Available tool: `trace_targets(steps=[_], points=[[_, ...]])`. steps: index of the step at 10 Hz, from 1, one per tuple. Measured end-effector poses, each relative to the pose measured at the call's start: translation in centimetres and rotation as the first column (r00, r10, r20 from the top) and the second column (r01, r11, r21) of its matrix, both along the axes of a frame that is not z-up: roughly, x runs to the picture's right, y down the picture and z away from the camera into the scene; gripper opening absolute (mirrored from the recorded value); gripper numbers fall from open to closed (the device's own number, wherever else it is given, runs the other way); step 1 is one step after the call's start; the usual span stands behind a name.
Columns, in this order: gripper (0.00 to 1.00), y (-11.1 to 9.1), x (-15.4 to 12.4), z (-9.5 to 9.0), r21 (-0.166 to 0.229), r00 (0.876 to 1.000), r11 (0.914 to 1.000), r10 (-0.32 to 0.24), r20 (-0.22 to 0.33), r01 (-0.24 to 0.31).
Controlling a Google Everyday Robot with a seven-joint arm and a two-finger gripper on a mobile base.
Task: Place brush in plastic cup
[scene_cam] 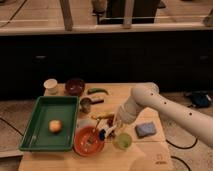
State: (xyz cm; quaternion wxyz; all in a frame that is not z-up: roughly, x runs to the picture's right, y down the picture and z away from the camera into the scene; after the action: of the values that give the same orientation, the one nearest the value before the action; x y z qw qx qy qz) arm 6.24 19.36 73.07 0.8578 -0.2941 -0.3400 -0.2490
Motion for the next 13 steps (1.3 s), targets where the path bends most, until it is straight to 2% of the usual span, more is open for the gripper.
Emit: trace_targets(steps=[9,13], points=[[0.00,2.8,2.7,-2.6,0.004,0.997,0.9997,-0.026,-0.067,0.026],[0.00,3.8,3.5,-3.0,-0.009,0.995,0.9995,-0.030,-0.090,0.029]])
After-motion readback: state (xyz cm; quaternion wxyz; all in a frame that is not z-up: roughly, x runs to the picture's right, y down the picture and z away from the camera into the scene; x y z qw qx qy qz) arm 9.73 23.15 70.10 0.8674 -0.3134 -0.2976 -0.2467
